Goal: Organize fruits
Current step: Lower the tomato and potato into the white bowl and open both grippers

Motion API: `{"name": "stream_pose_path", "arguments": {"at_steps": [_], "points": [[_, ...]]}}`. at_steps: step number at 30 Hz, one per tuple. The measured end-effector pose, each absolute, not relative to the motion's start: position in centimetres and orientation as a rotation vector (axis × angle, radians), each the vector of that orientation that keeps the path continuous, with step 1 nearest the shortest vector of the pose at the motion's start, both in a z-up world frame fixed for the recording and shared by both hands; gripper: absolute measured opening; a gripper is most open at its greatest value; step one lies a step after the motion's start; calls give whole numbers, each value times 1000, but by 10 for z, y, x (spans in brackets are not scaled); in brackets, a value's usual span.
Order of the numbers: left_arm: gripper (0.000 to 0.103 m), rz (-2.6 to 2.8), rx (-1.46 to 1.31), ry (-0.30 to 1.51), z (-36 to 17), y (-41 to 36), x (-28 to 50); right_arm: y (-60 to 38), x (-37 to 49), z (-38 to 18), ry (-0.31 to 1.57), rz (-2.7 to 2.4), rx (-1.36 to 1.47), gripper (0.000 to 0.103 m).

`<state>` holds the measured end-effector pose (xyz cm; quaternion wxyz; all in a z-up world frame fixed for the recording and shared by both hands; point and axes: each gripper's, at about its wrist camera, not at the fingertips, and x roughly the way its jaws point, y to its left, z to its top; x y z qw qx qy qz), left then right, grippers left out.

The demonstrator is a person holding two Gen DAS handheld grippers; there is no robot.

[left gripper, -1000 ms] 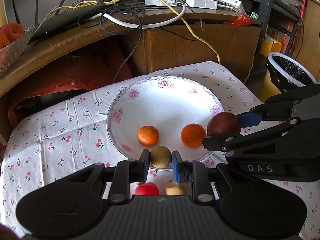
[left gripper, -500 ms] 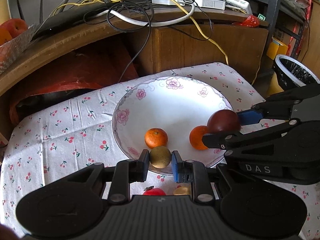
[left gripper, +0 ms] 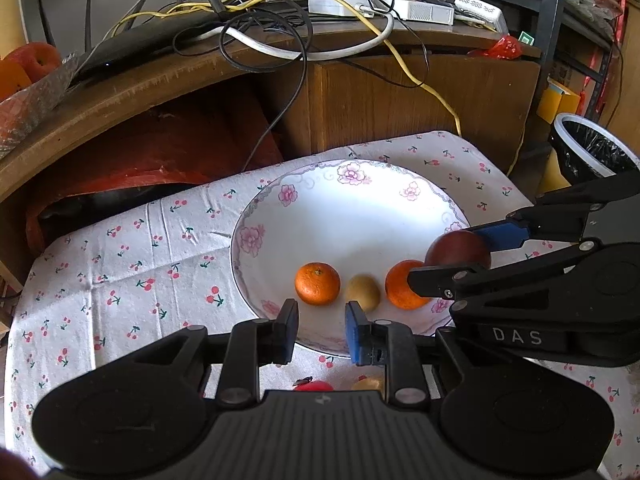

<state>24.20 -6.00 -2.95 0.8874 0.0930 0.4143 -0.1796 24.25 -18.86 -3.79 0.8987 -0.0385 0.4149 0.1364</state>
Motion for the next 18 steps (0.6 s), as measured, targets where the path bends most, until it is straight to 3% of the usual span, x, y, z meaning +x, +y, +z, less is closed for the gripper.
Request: {"name": "stream_pose_path", "arguments": {"at_steps": [18], "points": [[39, -397, 213, 819, -15, -63, 231, -210, 241, -18, 780, 226, 22, 41]]}}
